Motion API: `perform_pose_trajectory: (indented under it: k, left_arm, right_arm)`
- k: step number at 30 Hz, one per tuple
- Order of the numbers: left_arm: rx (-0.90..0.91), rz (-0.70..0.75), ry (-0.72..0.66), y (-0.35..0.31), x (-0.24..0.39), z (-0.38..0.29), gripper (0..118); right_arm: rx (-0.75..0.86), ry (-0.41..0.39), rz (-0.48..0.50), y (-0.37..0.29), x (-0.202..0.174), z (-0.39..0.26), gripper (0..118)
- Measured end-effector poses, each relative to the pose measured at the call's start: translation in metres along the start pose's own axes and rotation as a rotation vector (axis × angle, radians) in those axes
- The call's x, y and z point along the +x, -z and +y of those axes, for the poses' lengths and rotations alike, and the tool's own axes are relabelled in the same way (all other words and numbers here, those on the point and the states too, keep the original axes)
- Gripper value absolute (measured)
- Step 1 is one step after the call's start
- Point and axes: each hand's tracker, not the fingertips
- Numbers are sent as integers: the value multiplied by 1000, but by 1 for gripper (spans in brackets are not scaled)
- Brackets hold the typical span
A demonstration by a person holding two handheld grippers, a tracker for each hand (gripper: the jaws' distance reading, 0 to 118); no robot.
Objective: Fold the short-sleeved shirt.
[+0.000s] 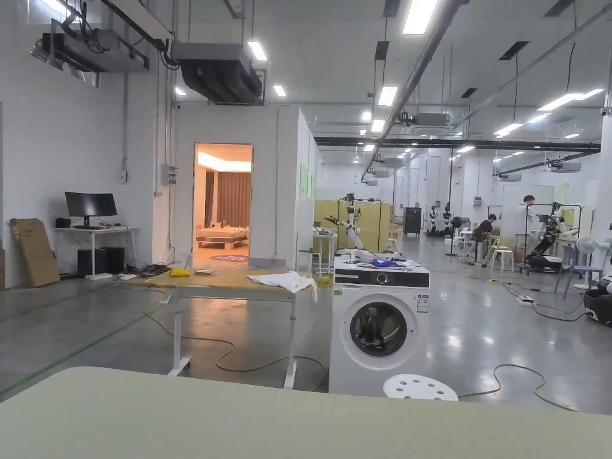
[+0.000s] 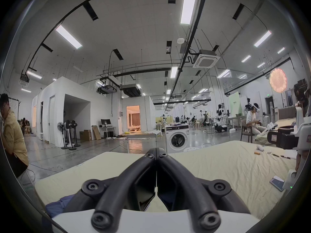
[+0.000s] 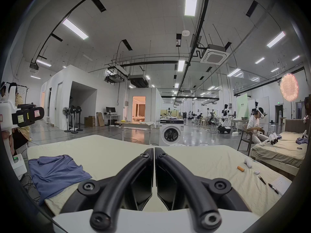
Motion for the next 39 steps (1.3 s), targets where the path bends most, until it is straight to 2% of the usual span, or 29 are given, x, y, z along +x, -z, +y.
perform_pose_trajectory:
  k: [3, 14, 21, 22, 23, 26, 30, 31, 32, 34, 35, 37, 39]
  left_arm:
    - [6, -9, -27, -1, -4, 0, 0]
    - [-1, -2, 5, 0, -3, 2, 0]
    - [-13, 17, 7, 3, -5, 6, 0]
    - [-13, 27, 46, 4, -3, 8, 0]
    - [-9, 39, 104, 5, 0, 10, 0]
    - [12, 49, 397, 5, 18, 8, 0]
    - [-83, -74, 767, 6, 38, -20, 0]
    - [-101, -107, 879, 6, 43, -35, 0]
    - [-112, -122, 1013, 5, 48, -53, 0]
    - [-152, -181, 1283, 1, 55, -86, 0]
    - [-164, -218, 1370, -2, 56, -100, 0]
    - [-193, -309, 1417, -9, 57, -113, 0]
    - [-206, -377, 1269, -14, 58, -106, 0]
  right_arm:
    - [1, 9, -2, -1, 2, 0, 0]
    - [-3, 19, -24, -4, 9, -1, 0]
    - [-8, -8, -53, -5, 12, 2, 0]
    - [-8, -61, -67, -4, 11, 5, 0]
    - [-17, -177, -108, -4, 4, 8, 0]
    - [-24, -607, -186, -1, -22, 5, 0]
    - [-71, -970, -60, 1, -39, -19, 1]
    - [-73, -1080, -31, 1, -44, -29, 1]
    - [-73, -1204, -1, -1, -33, -41, 1]
    - [-77, -1435, 52, -3, -51, -67, 1]
    - [-66, -1516, 93, -5, -53, -79, 1]
    - [-61, -1587, 166, -12, -51, -93, 1]
    - [-86, -1571, 199, -12, -55, -100, 1]
